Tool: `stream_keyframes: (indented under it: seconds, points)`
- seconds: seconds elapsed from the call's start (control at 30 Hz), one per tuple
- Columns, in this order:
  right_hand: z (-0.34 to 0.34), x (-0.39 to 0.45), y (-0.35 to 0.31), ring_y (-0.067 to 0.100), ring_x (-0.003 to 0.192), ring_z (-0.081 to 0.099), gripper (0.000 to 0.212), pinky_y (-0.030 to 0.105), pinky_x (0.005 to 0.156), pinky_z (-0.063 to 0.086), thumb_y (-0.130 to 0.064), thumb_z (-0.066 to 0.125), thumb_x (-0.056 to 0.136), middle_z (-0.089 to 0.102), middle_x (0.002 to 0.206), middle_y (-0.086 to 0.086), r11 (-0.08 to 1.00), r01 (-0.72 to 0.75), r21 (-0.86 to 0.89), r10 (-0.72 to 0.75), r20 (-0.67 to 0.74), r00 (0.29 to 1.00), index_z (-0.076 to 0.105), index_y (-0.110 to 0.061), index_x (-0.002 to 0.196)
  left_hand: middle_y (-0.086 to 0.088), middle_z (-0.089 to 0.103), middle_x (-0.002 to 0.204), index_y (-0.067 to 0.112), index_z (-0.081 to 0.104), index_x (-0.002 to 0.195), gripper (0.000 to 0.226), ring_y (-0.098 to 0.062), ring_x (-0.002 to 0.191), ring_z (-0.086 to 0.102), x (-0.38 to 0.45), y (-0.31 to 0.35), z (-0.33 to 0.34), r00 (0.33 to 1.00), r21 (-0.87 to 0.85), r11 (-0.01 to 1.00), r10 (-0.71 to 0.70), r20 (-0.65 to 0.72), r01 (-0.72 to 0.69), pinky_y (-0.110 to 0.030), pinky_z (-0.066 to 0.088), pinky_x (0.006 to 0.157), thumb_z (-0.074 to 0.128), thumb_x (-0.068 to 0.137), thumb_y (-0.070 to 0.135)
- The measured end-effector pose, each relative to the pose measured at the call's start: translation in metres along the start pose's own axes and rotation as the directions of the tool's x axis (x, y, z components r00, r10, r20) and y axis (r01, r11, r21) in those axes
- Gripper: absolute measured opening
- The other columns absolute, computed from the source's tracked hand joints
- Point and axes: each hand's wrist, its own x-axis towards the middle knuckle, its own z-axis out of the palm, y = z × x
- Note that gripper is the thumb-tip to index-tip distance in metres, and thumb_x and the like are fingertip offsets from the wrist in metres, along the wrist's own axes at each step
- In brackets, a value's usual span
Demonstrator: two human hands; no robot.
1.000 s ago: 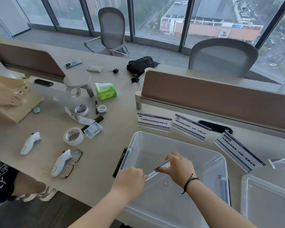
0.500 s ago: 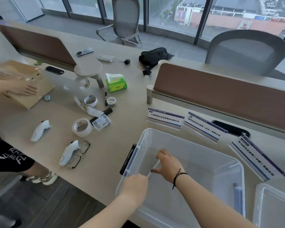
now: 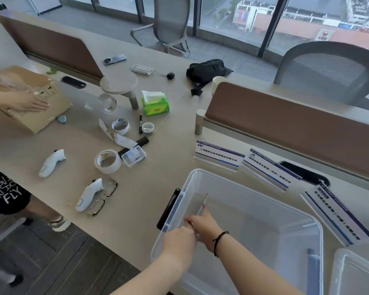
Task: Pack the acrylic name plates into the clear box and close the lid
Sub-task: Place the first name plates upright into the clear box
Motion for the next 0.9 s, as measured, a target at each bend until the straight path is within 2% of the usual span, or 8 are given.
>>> stream_keyframes:
  seconds: [0.1,0.33,0.43,0.5,0.67,0.73,0.8,0.9]
  points:
    - [0.006,0.002,-0.001,0.024,0.096,0.067,0.083,0.033,0.065,0.059,-0.004,0.058,0.080,0.064,0.117,0.011,0.998,0.055,-0.021,-0.055,0.016,0.998,0.022,-0.037,0.147,-0.012,0.063,0.120,-0.008,0.016,0.145,0.065,-0.027,0.107,0.064,0.002,0.000,0.001,1.000,0.007,1.000,-0.012,0.024,0.012,-0.034,0.051,0.077,0.046,0.088,-0.005]
    - [0.010,0.011,0.001,0.035,0.097,0.071,0.082,0.051,0.082,0.059,-0.005,0.059,0.074,0.062,0.120,0.022,0.998,0.010,0.059,-0.011,0.021,1.000,0.024,-0.041,0.140,-0.024,0.050,0.134,-0.010,0.001,0.148,0.074,-0.030,0.107,0.064,0.006,0.003,0.006,0.999,0.053,0.997,-0.051,0.020,0.050,-0.034,0.052,0.081,0.046,0.089,-0.001]
    - [0.007,0.008,-0.004,0.021,0.075,0.074,0.073,0.034,0.065,0.061,-0.003,0.058,0.082,0.062,0.120,0.012,0.998,0.011,0.062,-0.013,0.023,1.000,0.026,-0.035,0.139,-0.022,0.056,0.126,-0.011,0.008,0.146,0.072,-0.028,0.104,0.065,0.008,0.005,0.004,0.999,0.074,0.996,-0.041,0.004,0.041,-0.033,0.051,0.078,0.048,0.087,-0.002]
    - [0.005,0.009,-0.004,0.016,0.062,0.070,0.081,0.026,0.056,0.055,0.001,0.055,0.085,0.061,0.122,0.010,0.998,-0.001,0.057,-0.001,0.029,1.000,0.019,-0.034,0.149,-0.021,0.058,0.122,-0.012,0.016,0.144,0.068,-0.028,0.104,0.065,0.008,0.006,0.000,1.000,0.077,0.997,-0.026,0.008,0.026,-0.032,0.051,0.076,0.048,0.086,-0.005]
    - [0.001,0.003,-0.011,0.020,0.084,0.073,0.076,0.025,0.058,0.056,-0.004,0.057,0.091,0.050,0.143,0.016,0.997,-0.031,0.074,0.026,0.059,0.998,0.017,-0.020,0.155,-0.015,0.060,0.120,-0.011,0.010,0.147,0.072,-0.025,0.102,0.066,0.010,0.003,-0.004,1.000,0.090,0.996,-0.026,0.006,0.025,-0.031,0.049,0.071,0.048,0.086,-0.006]
    - [-0.003,-0.002,-0.015,0.018,0.084,0.071,0.073,0.026,0.057,0.056,-0.007,0.059,0.093,0.054,0.138,0.015,0.997,-0.047,0.069,0.042,0.075,0.996,0.019,-0.015,0.154,-0.013,0.061,0.119,-0.010,0.010,0.147,0.074,-0.024,0.101,0.067,0.011,0.003,-0.010,1.000,0.108,0.994,-0.031,-0.002,0.031,-0.030,0.048,0.067,0.051,0.085,-0.006]
    - [-0.007,-0.005,-0.019,0.015,0.083,0.069,0.066,0.027,0.064,0.058,-0.012,0.061,0.093,0.063,0.125,0.008,0.998,-0.047,0.051,0.043,0.077,0.996,0.029,-0.012,0.150,-0.012,0.062,0.119,-0.007,0.026,0.143,0.062,-0.024,0.103,0.066,0.013,0.006,-0.022,1.000,0.120,0.993,-0.018,-0.013,0.019,-0.031,0.050,0.072,0.050,0.086,-0.006]
    - [-0.014,-0.012,-0.029,0.020,0.080,0.062,0.041,0.032,0.071,0.052,-0.016,0.061,0.084,0.065,0.099,0.007,1.000,-0.018,0.021,0.016,0.074,0.997,0.058,0.001,0.121,-0.013,0.063,0.119,-0.001,0.048,0.126,0.039,-0.028,0.108,0.064,0.020,0.013,-0.045,0.999,0.123,0.992,0.038,-0.017,-0.036,-0.034,0.051,0.080,0.047,0.087,-0.008]
